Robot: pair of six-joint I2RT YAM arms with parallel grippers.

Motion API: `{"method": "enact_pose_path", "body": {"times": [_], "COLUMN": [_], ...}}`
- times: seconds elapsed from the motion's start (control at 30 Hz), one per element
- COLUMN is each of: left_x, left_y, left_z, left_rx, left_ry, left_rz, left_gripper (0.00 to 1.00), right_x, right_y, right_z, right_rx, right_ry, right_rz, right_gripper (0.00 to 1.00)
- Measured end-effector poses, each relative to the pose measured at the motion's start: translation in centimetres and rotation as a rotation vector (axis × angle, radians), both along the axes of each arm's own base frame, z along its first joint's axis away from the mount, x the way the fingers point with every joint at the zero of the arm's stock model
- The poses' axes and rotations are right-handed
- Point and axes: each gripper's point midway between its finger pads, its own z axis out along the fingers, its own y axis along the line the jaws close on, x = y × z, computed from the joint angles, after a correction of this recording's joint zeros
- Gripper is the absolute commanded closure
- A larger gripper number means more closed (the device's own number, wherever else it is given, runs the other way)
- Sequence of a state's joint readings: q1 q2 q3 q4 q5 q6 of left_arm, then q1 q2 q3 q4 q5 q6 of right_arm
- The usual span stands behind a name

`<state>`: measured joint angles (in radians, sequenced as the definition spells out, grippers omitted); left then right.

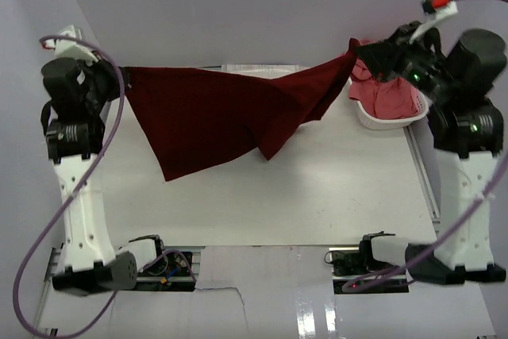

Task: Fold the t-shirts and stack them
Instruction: Flatten out the tshirt

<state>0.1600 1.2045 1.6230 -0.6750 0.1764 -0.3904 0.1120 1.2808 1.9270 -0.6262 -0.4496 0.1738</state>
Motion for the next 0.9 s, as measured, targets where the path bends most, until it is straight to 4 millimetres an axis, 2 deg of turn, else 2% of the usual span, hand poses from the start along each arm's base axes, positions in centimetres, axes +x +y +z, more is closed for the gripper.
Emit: {"method": "enact_pose_path", "body": {"times": [0.1,0.17,0.27,0.33,0.4,0.5,0.6,0.63,0.7,0.73,0.8,0.87,0.9], "left_x": [-5.3,-9.0,-14.8,-18.4,-21.4,-24.3,-24.6,-24.2,-22.8,-21.9,-18.8,-14.8,-12.3], "left_y": [-0.7,-1.1,-1.3,-1.3,-1.3,-0.8,-0.1,0.0,0.1,0.2,0.3,0.3,0.2], "left_z": [4.1,5.8,6.8,7.1,7.6,9.0,10.0,10.4,12.0,12.8,14.4,14.1,13.0], "left_rx": [0.017,0.020,0.017,0.009,-0.004,-0.021,-0.029,-0.028,-0.026,-0.024,-0.021,-0.021,-0.024], "left_ry": [-0.162,-0.253,-0.374,-0.450,-0.515,-0.590,-0.609,-0.599,-0.589,-0.580,-0.556,-0.496,-0.446], "left_rz": [0.012,0.029,0.073,0.107,0.135,0.177,0.207,0.211,0.207,0.206,0.202,0.185,0.175], "left_gripper": [1.00,1.00,1.00,1.00,1.00,1.00,1.00,1.00,1.00,1.00,1.00,1.00,1.00], "right_x": [-7.6,-12.7,-20.6,-24.9,-28.6,-32.1,-33.3,-33.1,-31.3,-29.9,-25.8,-19.7,-16.2], "right_y": [-0.3,-0.5,-0.8,-1.0,-1.0,-0.5,-0.1,-0.1,-0.2,-0.3,-0.5,-0.9,-1.1], "right_z": [4.5,5.9,7.3,8.0,9.1,11.7,13.6,14.0,15.2,15.9,17.3,16.8,15.4], "right_rx": [0.001,0.004,0.010,0.005,-0.012,-0.044,-0.059,-0.054,-0.039,-0.030,-0.009,0.021,0.036], "right_ry": [-0.210,-0.322,-0.503,-0.607,-0.711,-0.827,-0.885,-0.882,-0.854,-0.833,-0.772,-0.659,-0.579], "right_rz": [0.039,0.069,0.104,0.110,0.106,0.071,0.061,0.063,0.068,0.070,0.074,0.076,0.074], "right_gripper": [0.92,0.92,0.92,0.92,0.92,0.92,0.92,0.92,0.92,0.92,0.92,0.92,0.92]}}
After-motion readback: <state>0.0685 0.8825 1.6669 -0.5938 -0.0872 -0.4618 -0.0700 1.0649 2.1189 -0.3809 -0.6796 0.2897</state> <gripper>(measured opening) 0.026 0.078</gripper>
